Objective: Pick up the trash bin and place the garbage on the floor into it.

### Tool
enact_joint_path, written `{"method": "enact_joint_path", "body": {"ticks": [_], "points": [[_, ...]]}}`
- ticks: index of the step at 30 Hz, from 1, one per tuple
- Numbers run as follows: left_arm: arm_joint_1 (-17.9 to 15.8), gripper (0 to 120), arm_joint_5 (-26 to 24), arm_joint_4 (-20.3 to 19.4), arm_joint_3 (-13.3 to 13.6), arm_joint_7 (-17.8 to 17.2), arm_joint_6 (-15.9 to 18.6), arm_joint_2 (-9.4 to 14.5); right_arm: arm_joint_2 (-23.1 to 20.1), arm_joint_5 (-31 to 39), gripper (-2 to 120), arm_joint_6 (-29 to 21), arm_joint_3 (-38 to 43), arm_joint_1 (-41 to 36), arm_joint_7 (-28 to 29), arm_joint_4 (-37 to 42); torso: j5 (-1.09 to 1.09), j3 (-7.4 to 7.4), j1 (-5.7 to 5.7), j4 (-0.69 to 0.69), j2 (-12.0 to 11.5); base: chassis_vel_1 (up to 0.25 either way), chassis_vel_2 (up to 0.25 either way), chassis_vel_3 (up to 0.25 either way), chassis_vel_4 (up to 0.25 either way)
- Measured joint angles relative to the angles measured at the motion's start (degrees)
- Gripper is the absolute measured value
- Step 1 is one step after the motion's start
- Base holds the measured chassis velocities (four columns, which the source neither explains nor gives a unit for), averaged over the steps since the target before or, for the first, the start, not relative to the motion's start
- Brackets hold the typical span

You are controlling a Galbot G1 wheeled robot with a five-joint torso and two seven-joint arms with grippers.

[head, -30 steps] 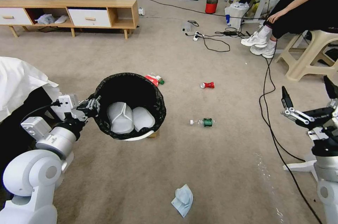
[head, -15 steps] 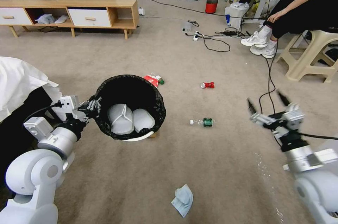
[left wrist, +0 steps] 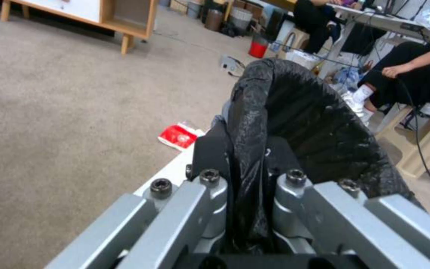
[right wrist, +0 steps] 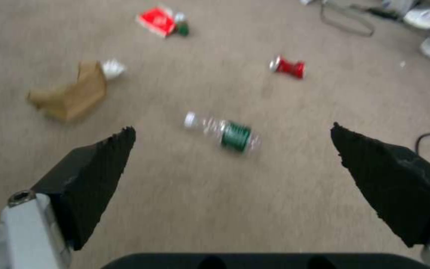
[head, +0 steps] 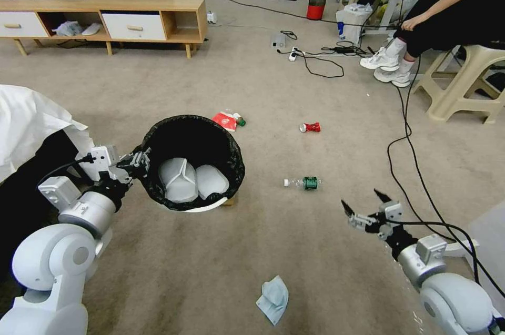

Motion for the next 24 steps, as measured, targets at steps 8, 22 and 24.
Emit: {"method": "enact_joint_path", "body": {"ticks": [8, 22, 24], "points": [[-0.69, 7, 0.64, 1.43, 0.52, 0.05, -0.24, -0.38, -0.96, 0.71, 100, -4.34, -3.97, 0.27, -1.98, -4.81, 0.00, 0.00, 0.00, 0.00, 0.00, 0.000, 0.000, 0.000, 0.000], [-0.32, 7, 1.67, 2.52, 1.14, 0.16, -0.66, -1.26, -2.24, -2.81, 100, 7.23, -12.67, 4.07, -15.37, -14.40, 0.01, 0.00, 0.00, 0.00, 0.00, 0.000, 0.000, 0.000, 0.000], [-0.20, 7, 1.70, 2.51, 1.15, 0.17, -0.69, -1.32, -2.60, -3.98, 100, 8.71, -12.75, 4.26, -17.81, -15.32, 0.01, 0.00, 0.00, 0.00, 0.00, 0.000, 0.000, 0.000, 0.000]]}}
